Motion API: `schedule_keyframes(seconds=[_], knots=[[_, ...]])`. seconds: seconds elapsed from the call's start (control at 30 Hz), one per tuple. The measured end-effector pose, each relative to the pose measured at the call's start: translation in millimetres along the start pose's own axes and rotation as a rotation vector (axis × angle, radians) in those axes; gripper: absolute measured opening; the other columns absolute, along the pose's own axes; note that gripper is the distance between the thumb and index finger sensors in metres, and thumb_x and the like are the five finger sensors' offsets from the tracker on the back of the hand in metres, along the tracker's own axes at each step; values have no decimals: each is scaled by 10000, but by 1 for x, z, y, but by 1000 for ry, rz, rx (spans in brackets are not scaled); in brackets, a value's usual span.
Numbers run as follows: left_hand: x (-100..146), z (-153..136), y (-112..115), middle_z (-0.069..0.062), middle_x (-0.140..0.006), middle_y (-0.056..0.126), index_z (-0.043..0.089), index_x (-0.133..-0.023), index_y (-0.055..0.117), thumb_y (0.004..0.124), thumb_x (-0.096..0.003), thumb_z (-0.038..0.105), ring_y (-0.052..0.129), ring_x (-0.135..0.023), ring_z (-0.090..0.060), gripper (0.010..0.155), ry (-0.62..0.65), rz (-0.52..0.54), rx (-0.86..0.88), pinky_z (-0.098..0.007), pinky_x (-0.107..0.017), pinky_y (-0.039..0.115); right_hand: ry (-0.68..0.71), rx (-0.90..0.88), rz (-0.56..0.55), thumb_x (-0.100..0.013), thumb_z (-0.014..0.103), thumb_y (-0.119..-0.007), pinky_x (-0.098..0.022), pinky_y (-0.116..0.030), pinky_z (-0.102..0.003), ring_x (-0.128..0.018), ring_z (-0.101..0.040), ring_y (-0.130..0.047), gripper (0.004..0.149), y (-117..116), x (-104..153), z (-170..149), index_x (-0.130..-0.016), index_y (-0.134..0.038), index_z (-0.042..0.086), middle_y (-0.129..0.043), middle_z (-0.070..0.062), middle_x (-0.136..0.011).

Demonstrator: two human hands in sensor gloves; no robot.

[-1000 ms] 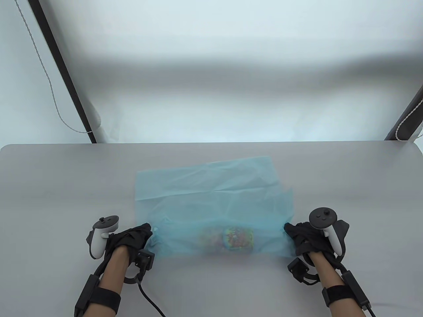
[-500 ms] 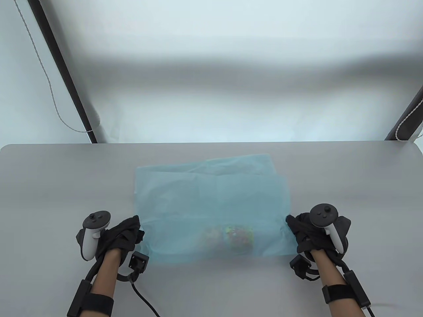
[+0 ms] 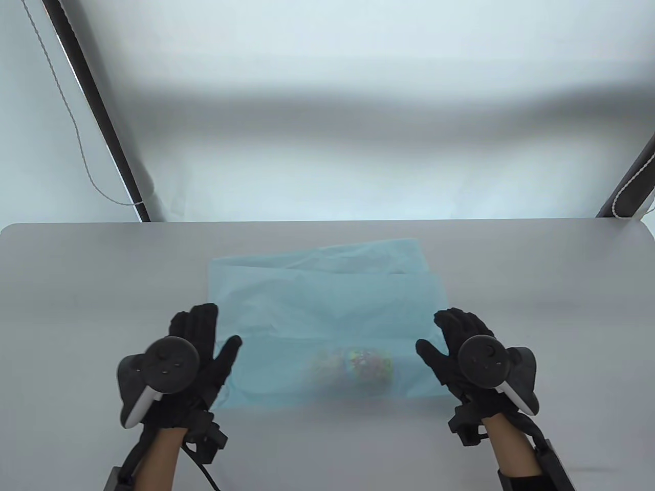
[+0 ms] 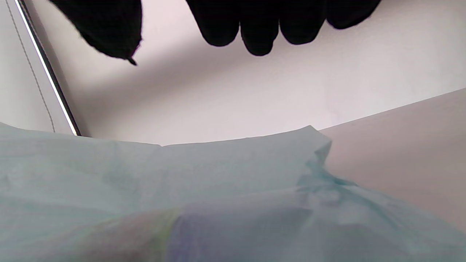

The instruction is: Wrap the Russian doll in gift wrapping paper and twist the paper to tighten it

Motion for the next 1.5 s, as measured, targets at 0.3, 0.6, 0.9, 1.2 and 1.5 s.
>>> schedule_keyframes(seconds=[0.3, 0.6, 0.9, 1.2, 1.5], knots=[[-21, 79, 100, -248, -1270, 295, 160, -1180, 274, 678, -582, 572, 212, -1132, -525, 830, 223, -174, -337, -720, -729, 246, 185, 50, 151, -601, 559, -794, -790, -448, -706, -1129, -545, -470, 796, -61, -2, 41, -1192, -526, 97, -532, -304, -1246], [-52, 81, 164, -227, -1279, 251, 203, -1167, 184, 769, -530, 573, 214, -1146, -522, 941, 229, -332, -466, -734, -737, 215, 281, 207, 304, -572, 563, -812, -808, -377, -710, -1144, -564, -354, 968, -111, -7, 41, -1231, -321, 51, -275, -363, -1274], [-63, 66, 182, -179, -1285, 170, 226, -1141, 58, 769, -548, 547, 220, -1161, -502, 980, 181, -449, -502, -753, -740, 219, 304, 378, 337, -570, 551, -826, -807, -382, -712, -1143, -533, -422, 1023, -131, -7, 40, -1228, -233, 39, -352, -334, -1269], [-71, 59, 193, -165, -1277, 130, 225, -1105, -67, 790, -540, 538, 194, -1145, -495, 1074, 140, -506, -536, -736, -749, 198, 331, 532, 319, -523, 568, -866, -803, -417, -714, -1127, -495, -505, 1094, -144, -15, 43, -1239, -201, 75, -445, -279, -1252], [-70, 53, 189, -195, -1208, 117, 267, -1136, 60, 837, -473, 597, 84, -1060, -481, 1074, 138, -515, -573, -719, -738, 130, 378, 389, 362, -410, 711, -911, -772, -610, -647, -979, -413, -785, 1112, -138, -19, 44, -1224, -456, 105, -755, -216, -1127]])
Point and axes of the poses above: the tracker on the back of each hand, its own z axis roughly to the thumb side, its own x axis roughly from the fingertips to the wrist, y = z × x, the point moved 2 cm from there along -x, roughly from the wrist to the fingertips
